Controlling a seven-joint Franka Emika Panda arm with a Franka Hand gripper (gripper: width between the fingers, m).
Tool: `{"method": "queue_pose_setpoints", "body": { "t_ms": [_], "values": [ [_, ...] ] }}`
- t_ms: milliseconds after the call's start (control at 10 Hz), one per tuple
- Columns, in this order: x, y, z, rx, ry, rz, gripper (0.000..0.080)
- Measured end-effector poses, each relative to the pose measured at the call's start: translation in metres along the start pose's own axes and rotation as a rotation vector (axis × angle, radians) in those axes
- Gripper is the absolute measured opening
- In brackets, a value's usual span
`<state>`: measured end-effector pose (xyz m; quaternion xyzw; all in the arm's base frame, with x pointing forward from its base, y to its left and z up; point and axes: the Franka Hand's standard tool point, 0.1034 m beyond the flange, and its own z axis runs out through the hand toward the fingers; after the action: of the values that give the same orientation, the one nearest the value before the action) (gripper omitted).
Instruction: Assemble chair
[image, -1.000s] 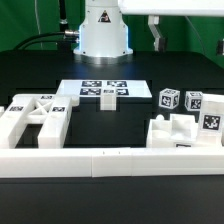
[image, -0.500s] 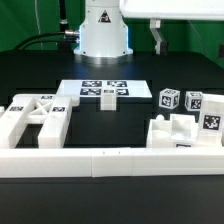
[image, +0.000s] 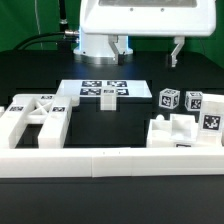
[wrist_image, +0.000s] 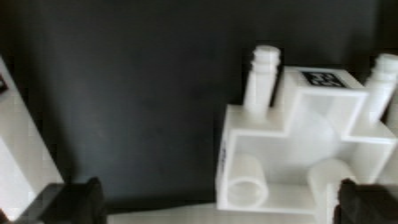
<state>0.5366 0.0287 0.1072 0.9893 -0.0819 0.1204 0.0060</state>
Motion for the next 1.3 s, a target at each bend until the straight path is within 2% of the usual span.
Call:
{"method": "queue_pose_setpoints", "body": {
  "t_ms": [300,400,500,600,700,900,1000,1200,1300],
  "values": [
    [0.0,0.004,0.001,-0.003,0.01,-0.029,0.0649],
    [-0.01,0.028,0.005,-0.023,0.066,-0.155,0.0649],
    [-0.027,0.048,0.013,-0.041,0.061,-0.163,0.0649],
    [-0.032,0.062,0.019,-0.059,0.07,-0.185,0.0649],
    [-0.035,0.067,0.026,-0.068,0.061,-0.186,0.0649],
    [-0.034,0.063,0.025,-0.06,0.038,-0.189,0.0649],
    [-0.039,0.062,0.028,-0.054,-0.008,-0.187,0.0649],
    [-0.042,0.055,0.031,-0.03,-0.167,-0.182,0.0649],
    [-0.046,0.06,0.032,-0.025,-0.244,-0.18,0.0649]
  ]
}}
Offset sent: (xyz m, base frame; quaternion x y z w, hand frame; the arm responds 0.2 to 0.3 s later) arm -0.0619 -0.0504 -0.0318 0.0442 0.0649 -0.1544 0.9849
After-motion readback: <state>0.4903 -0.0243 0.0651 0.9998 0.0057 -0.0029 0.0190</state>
